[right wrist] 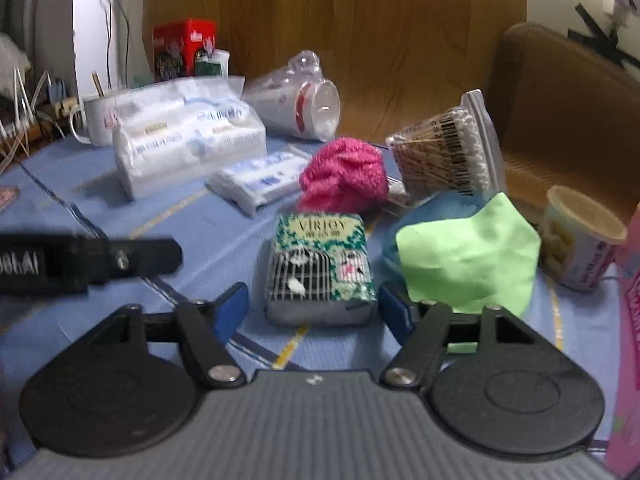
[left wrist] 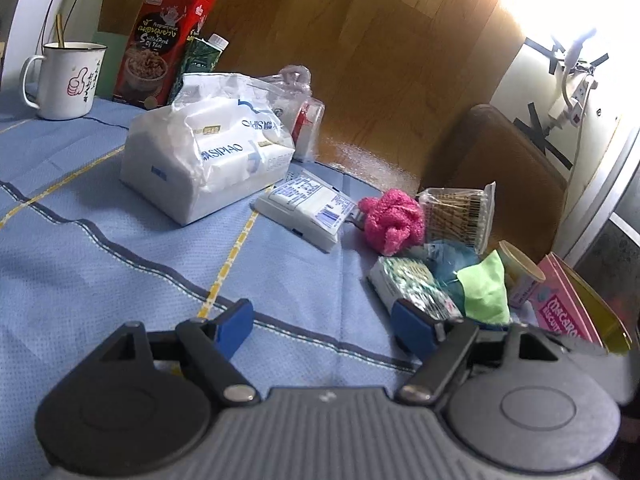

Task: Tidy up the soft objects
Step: 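Move the right gripper to the green VIRJOY tissue pack and grasp it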

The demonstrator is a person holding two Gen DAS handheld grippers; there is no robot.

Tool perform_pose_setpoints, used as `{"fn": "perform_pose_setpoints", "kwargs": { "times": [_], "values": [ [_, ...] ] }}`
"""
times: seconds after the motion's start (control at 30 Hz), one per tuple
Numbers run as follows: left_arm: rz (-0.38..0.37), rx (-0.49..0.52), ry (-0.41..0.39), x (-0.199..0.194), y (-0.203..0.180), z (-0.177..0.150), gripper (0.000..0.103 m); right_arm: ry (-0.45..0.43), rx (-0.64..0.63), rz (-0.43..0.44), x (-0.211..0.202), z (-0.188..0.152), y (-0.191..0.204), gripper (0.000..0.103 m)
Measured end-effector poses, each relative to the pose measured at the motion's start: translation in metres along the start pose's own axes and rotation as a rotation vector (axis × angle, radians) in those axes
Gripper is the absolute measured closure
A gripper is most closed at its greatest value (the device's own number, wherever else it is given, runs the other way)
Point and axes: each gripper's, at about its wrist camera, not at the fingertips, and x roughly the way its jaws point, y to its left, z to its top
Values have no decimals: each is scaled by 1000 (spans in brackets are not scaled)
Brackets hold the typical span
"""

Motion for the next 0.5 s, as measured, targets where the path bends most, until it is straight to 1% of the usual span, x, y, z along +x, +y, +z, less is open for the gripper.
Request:
{"fn": "perform_pose_setpoints", "kwargs": {
  "times": [0.07, 0.1, 0.2, 0.3, 0.4, 0.5],
  "values": [
    [-18, -2, 5, 0, 1, 0, 25, -3, 11, 18, -11, -9, -4, 46],
    [-39, 2, 11, 0, 0, 0, 25, -7, 10, 32, -18, -14, -5, 46],
    [-154, 36, 36, 0, -3, -1, 25, -24, -34, 79, -49, -39, -5, 46],
    [-220, 88, 74, 0, -17, -6, 25, -37, -51, 102, -83, -62, -6, 46],
    [-305, 120, 135, 2, -40, -21, 24, -73, -40, 95, -105, -85, -7, 46],
    [-314, 198, 180, 3, -68, -35, 23, -97, -54, 63, -114, -95, -3, 44]
  ]
}}
